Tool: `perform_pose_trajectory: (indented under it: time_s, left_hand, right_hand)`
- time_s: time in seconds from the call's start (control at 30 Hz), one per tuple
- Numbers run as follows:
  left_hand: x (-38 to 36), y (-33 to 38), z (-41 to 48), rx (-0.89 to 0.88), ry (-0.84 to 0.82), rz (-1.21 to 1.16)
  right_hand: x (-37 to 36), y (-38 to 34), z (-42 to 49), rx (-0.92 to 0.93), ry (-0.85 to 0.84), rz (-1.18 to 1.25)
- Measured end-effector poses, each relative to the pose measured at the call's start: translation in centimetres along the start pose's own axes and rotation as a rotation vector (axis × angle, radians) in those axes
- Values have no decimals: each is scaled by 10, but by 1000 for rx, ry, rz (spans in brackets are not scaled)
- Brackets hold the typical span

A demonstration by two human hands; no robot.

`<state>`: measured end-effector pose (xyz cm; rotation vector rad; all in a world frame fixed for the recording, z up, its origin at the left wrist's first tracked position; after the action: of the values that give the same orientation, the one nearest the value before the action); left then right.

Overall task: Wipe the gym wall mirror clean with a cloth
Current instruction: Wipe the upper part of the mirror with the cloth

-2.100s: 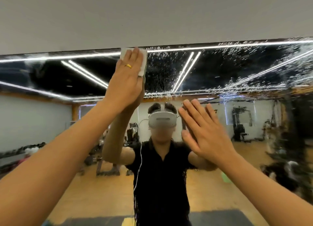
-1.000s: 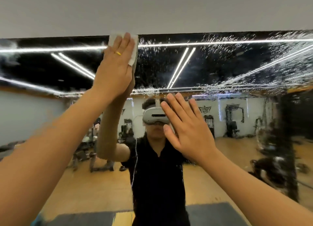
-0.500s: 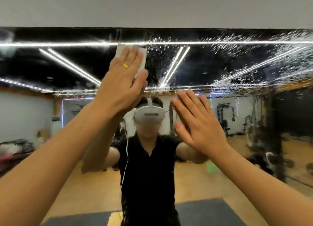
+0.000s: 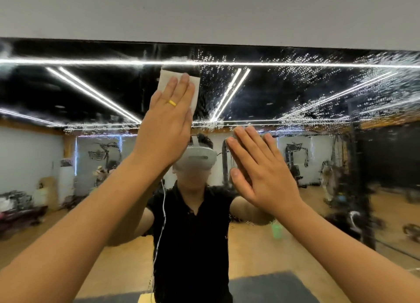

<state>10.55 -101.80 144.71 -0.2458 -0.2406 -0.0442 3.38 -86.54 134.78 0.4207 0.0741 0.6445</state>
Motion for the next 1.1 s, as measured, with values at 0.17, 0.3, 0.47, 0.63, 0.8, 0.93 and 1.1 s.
perform_pose_trajectory:
  time_s: [0.17, 0.3, 0.47, 0.63, 0.8, 0.93, 1.1]
  left_hand:
    - [9, 3, 37, 7, -2, 9]
    - [14, 7, 82, -21, -36, 59]
    - [14, 5, 80, -14, -14, 77]
    - [11, 5, 33, -10, -41, -31]
    - [0, 7, -17, -46, -30, -22]
    - [-3, 7, -14, -59, -42, 3]
    - [5, 10, 43, -51, -22, 64]
  right_hand:
    - [1, 2, -1, 8, 1, -7]
    - [-1, 2, -2, -4, -14, 3]
    - [0, 2, -1, -7, -24, 12]
    - [3, -1, 0, -12, -4, 15]
    - [3, 0, 0, -12, -6, 8]
    - [3, -1, 0, -17, -6, 10]
    - [4, -3, 0, -15, 9, 12]
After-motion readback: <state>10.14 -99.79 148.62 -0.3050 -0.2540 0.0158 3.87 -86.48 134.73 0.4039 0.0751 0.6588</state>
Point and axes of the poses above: each hand's wrist, its own z-axis towards the middle knuckle, its own x-axis out of the back of the hand, y = z × x, the point moved 10 cm from there along z, towards the middle knuckle
